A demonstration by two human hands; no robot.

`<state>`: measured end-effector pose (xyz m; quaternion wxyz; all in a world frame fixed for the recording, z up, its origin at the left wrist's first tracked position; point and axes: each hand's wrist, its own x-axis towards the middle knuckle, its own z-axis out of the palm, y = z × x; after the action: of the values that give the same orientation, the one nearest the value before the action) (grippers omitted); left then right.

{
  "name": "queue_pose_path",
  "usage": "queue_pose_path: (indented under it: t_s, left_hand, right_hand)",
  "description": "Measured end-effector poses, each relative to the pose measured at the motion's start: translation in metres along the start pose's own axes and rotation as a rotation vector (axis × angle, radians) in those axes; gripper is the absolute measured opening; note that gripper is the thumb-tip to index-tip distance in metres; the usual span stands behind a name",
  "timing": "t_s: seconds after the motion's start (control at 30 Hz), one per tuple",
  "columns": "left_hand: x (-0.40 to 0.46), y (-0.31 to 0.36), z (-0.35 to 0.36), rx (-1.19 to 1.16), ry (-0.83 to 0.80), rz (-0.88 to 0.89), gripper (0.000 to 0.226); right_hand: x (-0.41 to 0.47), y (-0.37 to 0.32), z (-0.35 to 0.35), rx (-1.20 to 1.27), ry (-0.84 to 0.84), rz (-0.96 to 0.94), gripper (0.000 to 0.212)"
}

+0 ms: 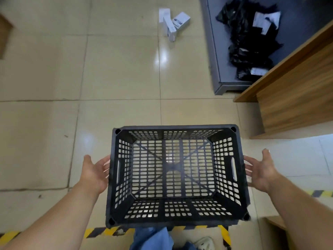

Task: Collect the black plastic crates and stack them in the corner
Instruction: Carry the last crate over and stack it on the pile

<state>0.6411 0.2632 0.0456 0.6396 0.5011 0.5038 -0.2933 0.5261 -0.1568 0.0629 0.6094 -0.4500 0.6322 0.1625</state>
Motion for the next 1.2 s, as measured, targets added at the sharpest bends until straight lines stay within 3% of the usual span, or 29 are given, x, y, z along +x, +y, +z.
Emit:
queue_pose_path:
  t_s: [0.4, 0.57, 0.83, 1.2]
  left_hand:
    - [-0.136, 0.122, -0.115, -0.133, -0.024, 0.103, 0.080]
    - [-0.187, 0.150, -0.165, -0.256, -0.028, 0.164, 0.080]
    - [-0.248, 0.152, -0.237, -0.512, 0.036, 0.271, 0.080]
    - [-0.319, 0.125, -0.310, -0.809, 0.256, 0.363, 0.080]
  right_hand:
    - [-0.189, -0.056, 0.094, -0.202, -0.051, -0.059, 0.090]
    - [-0.251, -0.081, 0.136, -0.328, -0.155, -0.112, 0.089]
    - [-0.320, -0.110, 0.217, -0.516, -0.284, -0.225, 0.084]
    - [-0.395, -0.129, 0.337, -0.866, -0.490, -0.317, 0.077]
